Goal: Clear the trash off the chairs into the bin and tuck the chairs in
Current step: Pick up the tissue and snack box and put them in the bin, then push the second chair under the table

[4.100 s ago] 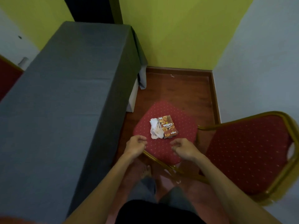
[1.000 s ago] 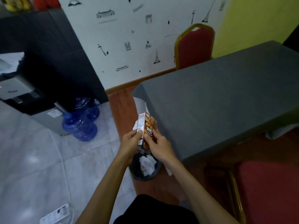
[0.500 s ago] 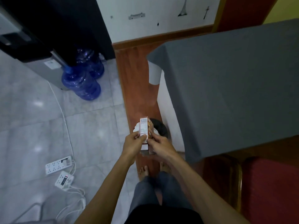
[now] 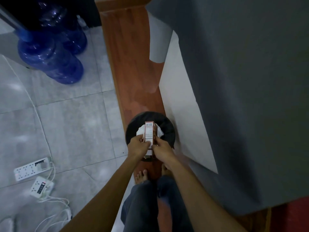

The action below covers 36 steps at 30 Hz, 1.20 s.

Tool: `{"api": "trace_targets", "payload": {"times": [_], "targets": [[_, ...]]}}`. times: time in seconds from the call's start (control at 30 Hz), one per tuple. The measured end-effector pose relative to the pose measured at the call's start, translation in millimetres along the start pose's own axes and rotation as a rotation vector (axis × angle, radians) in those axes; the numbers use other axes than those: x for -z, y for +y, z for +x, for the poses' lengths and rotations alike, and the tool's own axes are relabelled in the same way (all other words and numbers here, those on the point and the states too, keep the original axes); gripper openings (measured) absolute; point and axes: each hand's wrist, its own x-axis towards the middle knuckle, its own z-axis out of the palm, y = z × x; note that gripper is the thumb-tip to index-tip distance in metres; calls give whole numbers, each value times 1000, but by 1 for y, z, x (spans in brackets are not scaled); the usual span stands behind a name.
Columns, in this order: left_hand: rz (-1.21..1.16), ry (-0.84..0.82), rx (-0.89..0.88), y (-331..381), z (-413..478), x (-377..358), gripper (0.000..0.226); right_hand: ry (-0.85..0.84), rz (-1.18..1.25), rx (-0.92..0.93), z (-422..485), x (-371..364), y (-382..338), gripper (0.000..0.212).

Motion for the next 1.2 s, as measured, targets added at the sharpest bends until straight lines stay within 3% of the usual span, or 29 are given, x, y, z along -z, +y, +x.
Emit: {"api": "trace_targets", "payload": {"times": [0.07, 0.2, 0.4, 0.57, 0.73, 0.9, 1.2], "targets": [[57, -35, -2, -11, 24, -8, 41, 18, 14, -4, 29, -7, 12, 43], [152, -81, -8, -29, 61, -12, 67, 71, 40, -45, 66, -14, 24, 45], [197, -93, -63, -24, 55, 1, 67, 94, 35, -32, 60, -18, 22, 50], [196, -100, -100, 5, -2, 19, 59, 118, 42, 3, 0, -7, 4, 46], [166, -95, -160, 51, -87, 46, 53, 104, -17, 73, -89, 13, -23, 55], [152, -115, -242, 95, -169, 68, 59, 150, -42, 207, -183, 40, -39, 56], [237, -181, -501, 137, -296, 42, 44, 302, 34, 398, -324, 97, -2, 50]]}}
